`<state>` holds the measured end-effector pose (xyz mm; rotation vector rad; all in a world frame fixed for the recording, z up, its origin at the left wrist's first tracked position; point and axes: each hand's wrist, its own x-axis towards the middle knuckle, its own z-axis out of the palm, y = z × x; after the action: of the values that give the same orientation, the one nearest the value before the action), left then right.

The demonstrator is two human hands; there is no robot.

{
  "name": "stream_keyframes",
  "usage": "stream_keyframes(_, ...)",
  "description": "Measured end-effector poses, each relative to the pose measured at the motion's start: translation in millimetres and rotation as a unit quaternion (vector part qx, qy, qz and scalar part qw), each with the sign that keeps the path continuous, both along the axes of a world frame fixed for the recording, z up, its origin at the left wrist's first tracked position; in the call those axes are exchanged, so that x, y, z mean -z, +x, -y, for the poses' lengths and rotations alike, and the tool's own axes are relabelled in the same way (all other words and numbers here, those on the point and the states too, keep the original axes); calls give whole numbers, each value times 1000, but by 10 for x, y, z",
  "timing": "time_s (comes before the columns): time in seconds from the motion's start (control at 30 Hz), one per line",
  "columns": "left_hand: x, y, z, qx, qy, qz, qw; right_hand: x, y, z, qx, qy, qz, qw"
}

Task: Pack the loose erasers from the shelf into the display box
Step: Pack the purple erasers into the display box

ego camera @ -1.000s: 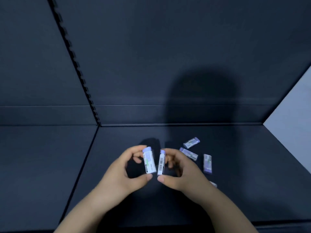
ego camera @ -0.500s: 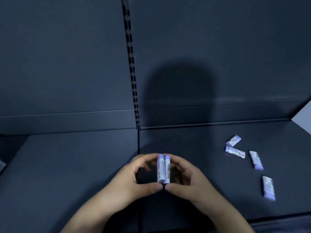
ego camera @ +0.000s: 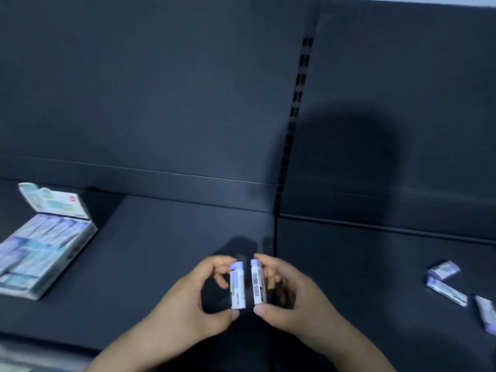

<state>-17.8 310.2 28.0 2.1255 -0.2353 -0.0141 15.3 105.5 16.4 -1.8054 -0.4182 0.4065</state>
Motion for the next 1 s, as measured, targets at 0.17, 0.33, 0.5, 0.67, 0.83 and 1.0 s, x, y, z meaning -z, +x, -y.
stream_keyframes(0.17,51,-127,-689,-46,14,6,999,51,-57,-772,2,-65,38,997)
stream_keyframes(0.33,57,-65,-1668,-30,42,21,998,2,1,-1826,31,-98,104,989)
stream_keyframes(0.5,-21,39,-2716,-32,68,33,997,-46,37,-2968,32,-111,146,983)
stream_keyframes(0.67,8,88,-3461,-22,104,15,994,36,82,-3641,18,-142,159,977)
stream_keyframes(0.83,106,143,-3799,-26,158,-10,987,95,97,-3995,6,-217,148,965)
stream_keyframes(1.0,160,230,-3863,-10,227,-23,974,45,119,-4081,-26,-310,200,929)
